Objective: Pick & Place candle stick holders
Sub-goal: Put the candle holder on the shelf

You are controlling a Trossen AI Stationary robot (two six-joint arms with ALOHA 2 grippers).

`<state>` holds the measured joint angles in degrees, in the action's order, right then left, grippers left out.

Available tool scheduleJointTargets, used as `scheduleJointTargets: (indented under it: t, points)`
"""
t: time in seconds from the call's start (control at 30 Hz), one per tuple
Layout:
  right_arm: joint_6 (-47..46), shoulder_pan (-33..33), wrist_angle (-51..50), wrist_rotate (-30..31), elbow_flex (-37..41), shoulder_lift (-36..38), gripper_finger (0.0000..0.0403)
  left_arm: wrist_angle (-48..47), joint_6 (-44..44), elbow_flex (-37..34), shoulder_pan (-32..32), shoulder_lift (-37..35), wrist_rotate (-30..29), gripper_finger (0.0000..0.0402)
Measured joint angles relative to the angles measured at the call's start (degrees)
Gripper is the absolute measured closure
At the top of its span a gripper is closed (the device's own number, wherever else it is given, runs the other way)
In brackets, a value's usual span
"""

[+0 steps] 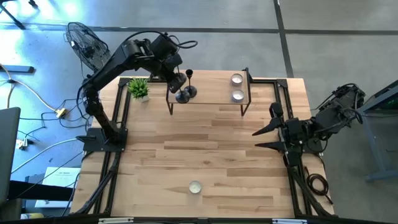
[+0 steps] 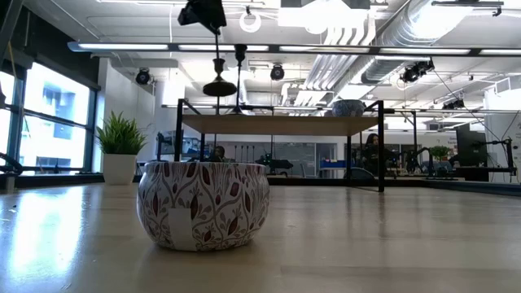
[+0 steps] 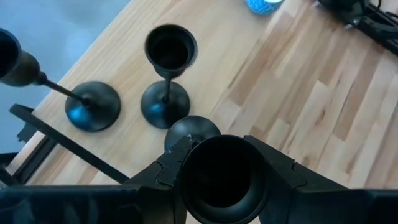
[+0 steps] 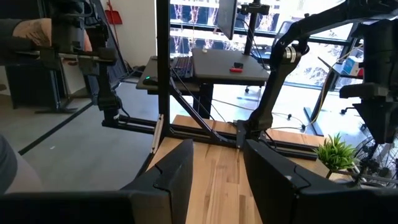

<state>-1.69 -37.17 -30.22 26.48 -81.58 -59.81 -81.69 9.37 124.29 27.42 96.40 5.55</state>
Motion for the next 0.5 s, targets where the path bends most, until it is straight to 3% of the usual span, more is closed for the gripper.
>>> scheduleJointTargets:
  t: [0.3,0.5]
  points:
    - [-0.02,0.0,-0.46,0.0,0.0,0.0,0.0265,-4.46,-1.16,0.0,1.04,-0.02,-1.6,0.0278]
    - [0.0,0.0,-0.44,0.0,0.0,0.0,0.0265,-4.15,-3.05,0.0,3.79,-0.02,1.23,0.0278]
